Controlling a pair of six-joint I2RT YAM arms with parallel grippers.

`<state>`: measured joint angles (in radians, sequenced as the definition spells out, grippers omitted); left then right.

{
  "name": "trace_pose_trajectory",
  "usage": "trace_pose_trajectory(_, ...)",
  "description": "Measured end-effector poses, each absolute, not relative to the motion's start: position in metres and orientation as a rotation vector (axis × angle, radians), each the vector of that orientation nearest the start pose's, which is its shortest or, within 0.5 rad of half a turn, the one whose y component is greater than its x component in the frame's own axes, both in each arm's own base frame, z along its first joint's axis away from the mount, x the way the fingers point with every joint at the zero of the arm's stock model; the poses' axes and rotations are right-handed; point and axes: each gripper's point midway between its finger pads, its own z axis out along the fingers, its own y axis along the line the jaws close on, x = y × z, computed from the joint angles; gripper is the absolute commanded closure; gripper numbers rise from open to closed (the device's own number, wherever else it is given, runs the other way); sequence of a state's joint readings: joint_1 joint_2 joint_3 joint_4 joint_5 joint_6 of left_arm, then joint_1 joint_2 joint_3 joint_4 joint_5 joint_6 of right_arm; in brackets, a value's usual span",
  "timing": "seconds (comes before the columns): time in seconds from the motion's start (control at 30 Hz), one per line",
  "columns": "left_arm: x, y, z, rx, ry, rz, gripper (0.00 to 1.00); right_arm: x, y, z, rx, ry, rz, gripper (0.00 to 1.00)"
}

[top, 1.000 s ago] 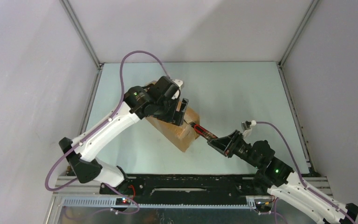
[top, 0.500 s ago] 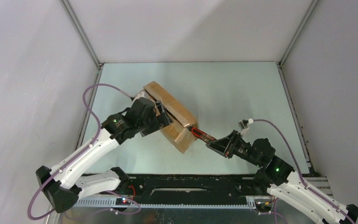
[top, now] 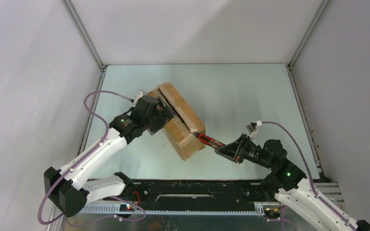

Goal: Unpack the express box
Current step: Cut the express box at the center of the board.

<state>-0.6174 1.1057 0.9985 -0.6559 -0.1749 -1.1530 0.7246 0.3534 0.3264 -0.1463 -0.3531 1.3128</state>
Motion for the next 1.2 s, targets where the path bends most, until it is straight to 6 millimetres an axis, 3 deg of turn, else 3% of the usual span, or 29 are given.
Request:
trace_pose_trajectory(0.27,0.265,-0.194,0.19,-0.732,2.309,-0.646,0.08,0.111,0.225,0.21,0.282,2.124,1.716,1.0)
trace_pose_trajectory(0.7,0.253,-0.224,0.187,-0.725,2.457,-0.623,0.0,0.102,0.239,0.211,0.143,2.194,1.756,1.0)
trace_pose_trajectory(0.8,0.25,-0.225,0.189,-0.742,2.504,-0.576,0.13,0.102,0.24,0.211,0.124,2.194,1.75,1.0)
trace_pose_trajectory(0.93,0.243,-0.221,0.186,-0.768,2.554,-0.522,0.55,0.101,0.24,0.21,0.102,2.192,1.745,1.0)
trace_pose_trajectory(1.0,0.235,-0.214,0.18,-0.761,2.594,-0.462,0.69,0.099,0.241,0.21,0.087,2.193,1.753,1.0)
trace_pose_trajectory(1.07,0.233,-0.211,0.178,-0.778,2.605,-0.443,0.78,0.099,0.241,0.211,0.085,2.189,1.752,1.0)
trace_pose_trajectory(1.2,0.23,-0.208,0.176,-0.8,2.613,-0.421,0.83,0.097,0.243,0.211,0.079,2.192,1.753,1.0)
